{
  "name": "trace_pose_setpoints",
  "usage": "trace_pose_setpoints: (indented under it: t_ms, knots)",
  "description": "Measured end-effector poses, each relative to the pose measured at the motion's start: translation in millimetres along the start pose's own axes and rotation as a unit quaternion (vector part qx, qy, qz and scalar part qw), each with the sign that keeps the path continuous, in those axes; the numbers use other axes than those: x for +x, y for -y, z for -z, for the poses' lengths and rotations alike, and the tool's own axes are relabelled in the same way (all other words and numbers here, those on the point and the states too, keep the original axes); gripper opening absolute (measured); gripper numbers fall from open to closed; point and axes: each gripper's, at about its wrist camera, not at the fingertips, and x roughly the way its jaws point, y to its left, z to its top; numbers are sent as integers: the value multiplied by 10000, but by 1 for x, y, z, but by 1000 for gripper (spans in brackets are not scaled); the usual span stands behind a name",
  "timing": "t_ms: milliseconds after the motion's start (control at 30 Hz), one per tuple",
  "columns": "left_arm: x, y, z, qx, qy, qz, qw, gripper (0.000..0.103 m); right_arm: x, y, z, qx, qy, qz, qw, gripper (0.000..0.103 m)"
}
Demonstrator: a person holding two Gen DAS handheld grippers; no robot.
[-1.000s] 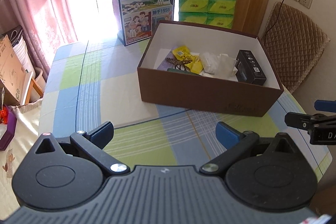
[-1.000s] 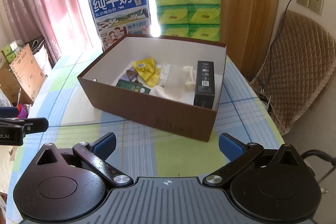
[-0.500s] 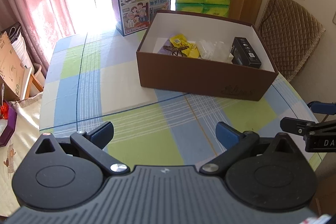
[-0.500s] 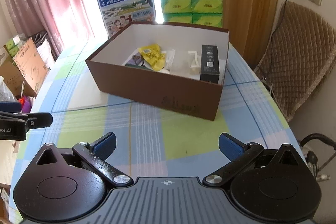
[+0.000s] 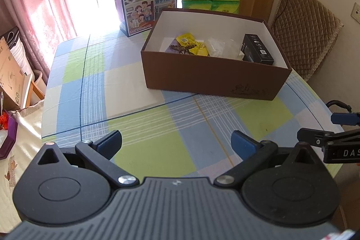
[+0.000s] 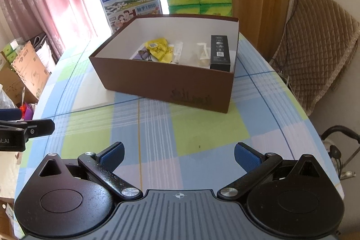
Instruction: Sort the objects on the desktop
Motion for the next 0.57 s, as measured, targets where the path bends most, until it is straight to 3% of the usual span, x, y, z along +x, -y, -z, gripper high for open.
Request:
trace_pose_setpoints:
  t_ms: [567]
  knots:
    - [15,9,-4,40,-75,12,10000,102,15,9,-7,100,-139,-29,9998,101]
